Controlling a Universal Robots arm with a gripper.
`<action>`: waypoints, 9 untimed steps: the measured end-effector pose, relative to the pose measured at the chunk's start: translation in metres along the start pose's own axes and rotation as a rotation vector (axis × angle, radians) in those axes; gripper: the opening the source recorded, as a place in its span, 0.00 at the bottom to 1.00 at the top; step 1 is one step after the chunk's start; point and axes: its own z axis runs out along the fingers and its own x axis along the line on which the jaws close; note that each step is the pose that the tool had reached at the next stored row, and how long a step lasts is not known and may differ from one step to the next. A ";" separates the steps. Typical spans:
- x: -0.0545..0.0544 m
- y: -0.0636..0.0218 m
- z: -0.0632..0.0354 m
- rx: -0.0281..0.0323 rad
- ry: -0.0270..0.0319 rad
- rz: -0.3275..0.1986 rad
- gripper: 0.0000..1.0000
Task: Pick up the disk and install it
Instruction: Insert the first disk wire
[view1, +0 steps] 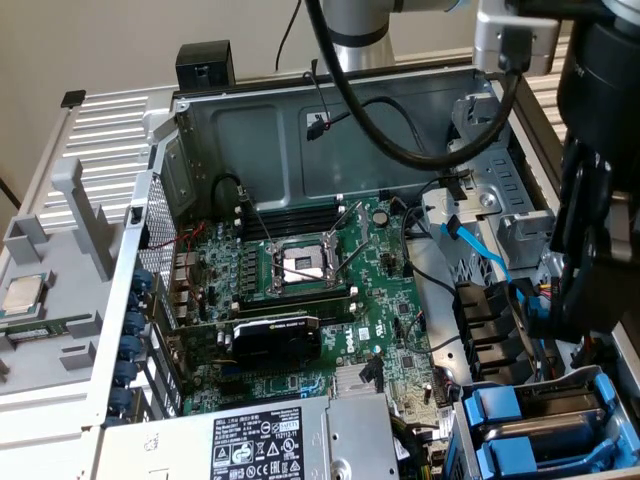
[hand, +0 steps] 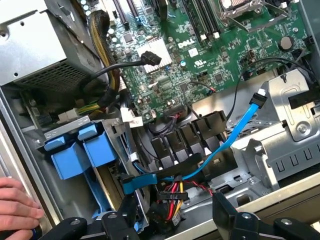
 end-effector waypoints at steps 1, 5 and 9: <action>0.000 0.0008 0.0017 0.0005 0.0001 0.003 0.71; 0.001 0.0042 0.0068 0.0045 -0.0010 0.015 0.71; 0.002 0.0062 0.0098 0.0162 -0.0056 0.028 0.71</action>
